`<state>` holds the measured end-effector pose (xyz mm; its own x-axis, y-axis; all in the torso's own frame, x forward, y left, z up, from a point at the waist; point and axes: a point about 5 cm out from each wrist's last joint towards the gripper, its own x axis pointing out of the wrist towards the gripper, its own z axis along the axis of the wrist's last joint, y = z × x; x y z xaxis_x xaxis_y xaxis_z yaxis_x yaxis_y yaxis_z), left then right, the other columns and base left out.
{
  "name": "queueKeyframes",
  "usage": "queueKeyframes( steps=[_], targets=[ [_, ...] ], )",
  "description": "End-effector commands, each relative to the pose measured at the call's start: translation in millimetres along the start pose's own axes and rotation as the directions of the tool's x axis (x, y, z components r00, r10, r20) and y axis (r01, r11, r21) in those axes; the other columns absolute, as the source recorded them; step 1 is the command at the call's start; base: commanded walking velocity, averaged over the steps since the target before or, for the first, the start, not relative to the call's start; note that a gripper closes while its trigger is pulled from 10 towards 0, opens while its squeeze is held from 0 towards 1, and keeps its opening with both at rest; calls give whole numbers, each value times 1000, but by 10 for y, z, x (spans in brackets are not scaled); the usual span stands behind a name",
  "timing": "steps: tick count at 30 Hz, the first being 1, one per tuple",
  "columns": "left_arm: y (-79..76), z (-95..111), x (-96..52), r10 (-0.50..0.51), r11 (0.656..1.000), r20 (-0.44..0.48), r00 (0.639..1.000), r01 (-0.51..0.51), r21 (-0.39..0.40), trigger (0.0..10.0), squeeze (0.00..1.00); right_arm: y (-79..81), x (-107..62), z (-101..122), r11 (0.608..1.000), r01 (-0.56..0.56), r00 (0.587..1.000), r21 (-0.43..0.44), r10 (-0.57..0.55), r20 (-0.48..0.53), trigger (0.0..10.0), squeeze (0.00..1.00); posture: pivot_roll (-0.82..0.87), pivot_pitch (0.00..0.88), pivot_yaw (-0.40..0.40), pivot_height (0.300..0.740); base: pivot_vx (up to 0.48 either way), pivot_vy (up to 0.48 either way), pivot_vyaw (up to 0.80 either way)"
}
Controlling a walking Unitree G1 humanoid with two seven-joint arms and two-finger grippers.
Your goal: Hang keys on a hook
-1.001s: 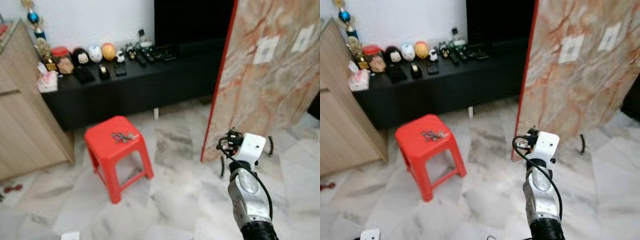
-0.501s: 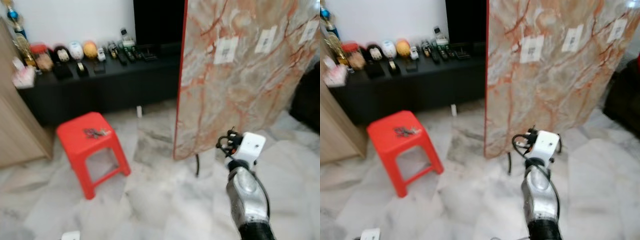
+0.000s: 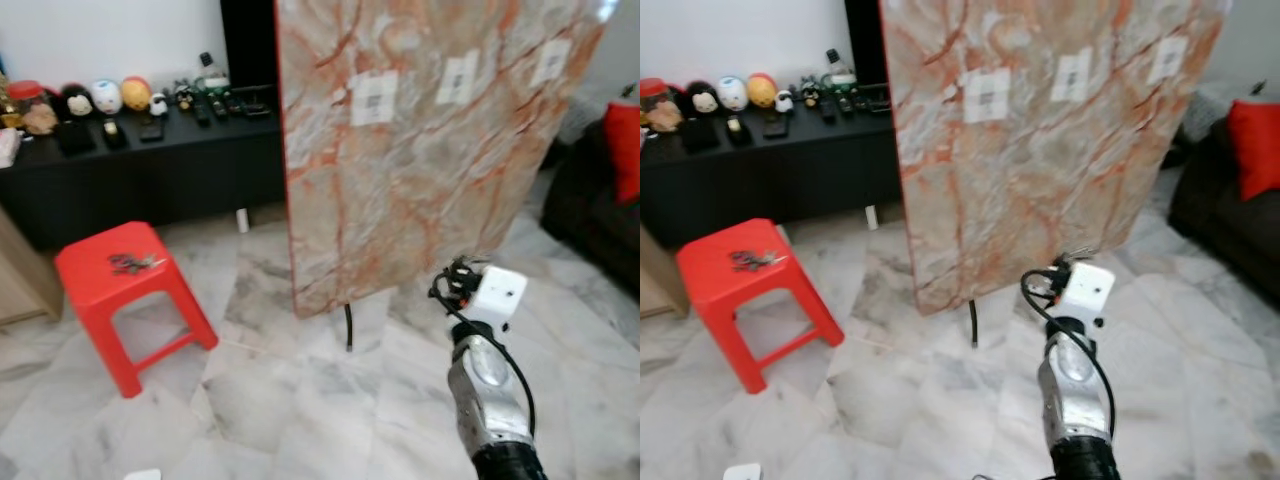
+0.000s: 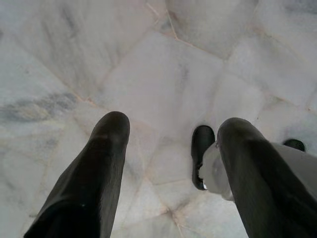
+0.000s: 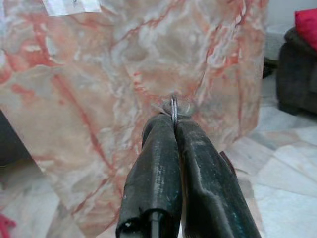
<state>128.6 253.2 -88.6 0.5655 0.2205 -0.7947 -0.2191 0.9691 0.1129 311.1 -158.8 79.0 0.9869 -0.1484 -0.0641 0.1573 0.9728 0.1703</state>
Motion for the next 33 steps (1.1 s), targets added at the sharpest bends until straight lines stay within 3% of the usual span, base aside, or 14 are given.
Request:
queueKeyframes(
  steps=[1, 16, 25, 33],
  targets=[
    [13, -28, -8, -12, 1000, -10, 1000, 12, -10, 10000, 0, -40, 4, 40, 1000, 13, 1000, -1, -13, 16, 10000, 0, -45, 0, -8, 740, 0, 0, 0],
    [82, -104, -34, -1, 998, -41, 999, -2, -63, 10000, 0, -61, -5, 47, 1000, 23, 1000, 3, -23, 11, 10000, 0, -48, 0, -20, 740, 0, 0, 0],
    [-37, -75, -12, -12, 998, -32, 999, 10, -65, 10000, 0, 42, 38, 80, 1000, 4, 1000, 29, -5, 17, 10000, 0, -43, 0, -17, 740, 261, 0, 0],
    [-10, -62, -10, -9, 998, -33, 999, 7, -58, 10000, 0, 118, -2, 45, 999, -20, 1000, 33, 20, 10, 10000, 0, -59, 0, -6, 740, 302, 0, 0]
  ],
)
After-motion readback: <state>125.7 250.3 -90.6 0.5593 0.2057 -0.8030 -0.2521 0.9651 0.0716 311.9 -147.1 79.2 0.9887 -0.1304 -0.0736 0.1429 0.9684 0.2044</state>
